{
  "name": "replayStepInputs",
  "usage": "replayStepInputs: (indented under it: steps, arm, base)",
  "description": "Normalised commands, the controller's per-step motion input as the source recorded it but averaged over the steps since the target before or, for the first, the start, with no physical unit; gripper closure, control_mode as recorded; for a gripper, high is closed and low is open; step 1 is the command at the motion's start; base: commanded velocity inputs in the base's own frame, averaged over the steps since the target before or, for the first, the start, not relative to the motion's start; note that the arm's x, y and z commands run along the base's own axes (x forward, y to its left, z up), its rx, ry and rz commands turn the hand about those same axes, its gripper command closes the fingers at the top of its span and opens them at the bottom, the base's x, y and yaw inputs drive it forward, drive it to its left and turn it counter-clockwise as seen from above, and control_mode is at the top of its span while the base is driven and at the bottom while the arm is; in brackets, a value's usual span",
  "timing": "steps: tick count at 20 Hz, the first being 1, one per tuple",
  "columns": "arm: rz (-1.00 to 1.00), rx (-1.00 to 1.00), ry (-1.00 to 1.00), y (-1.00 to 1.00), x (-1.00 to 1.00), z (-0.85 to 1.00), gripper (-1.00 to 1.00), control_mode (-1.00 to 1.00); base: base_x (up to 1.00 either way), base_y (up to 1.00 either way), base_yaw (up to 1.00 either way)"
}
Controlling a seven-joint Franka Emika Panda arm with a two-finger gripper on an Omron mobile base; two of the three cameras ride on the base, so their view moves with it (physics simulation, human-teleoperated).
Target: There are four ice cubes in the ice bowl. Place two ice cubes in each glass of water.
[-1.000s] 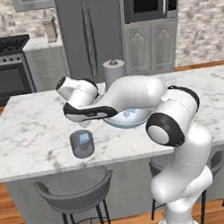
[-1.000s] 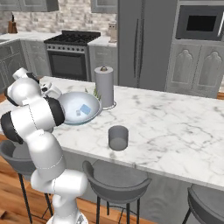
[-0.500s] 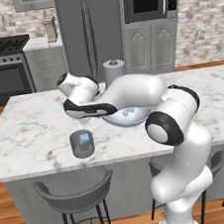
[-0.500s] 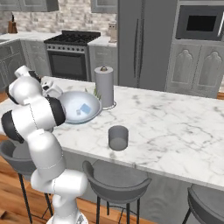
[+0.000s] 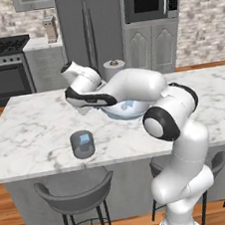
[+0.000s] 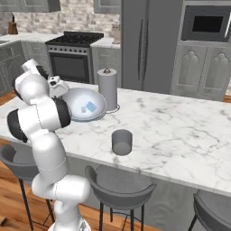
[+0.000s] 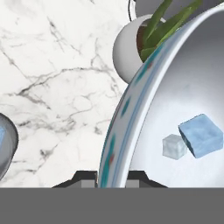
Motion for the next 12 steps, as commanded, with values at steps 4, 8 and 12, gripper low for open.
replayStepInputs:
  steps: [4,8,12]
  arm:
    - [-0.06,0.00,0.00,-0.23,0.02,0.00,1.00,-1.00]
    - [-0.13,0.00,0.00,-0.62,-0.03,0.03,1.00,-1.00]
    - [-0.13,0.02,-0.02,-0.47,-0.22,0.12,1.00,-1.00]
  base:
    - [0.00,0.00,0.00]
    - [0.00,0.00,0.00]
    - [0.00,0.00,0.00]
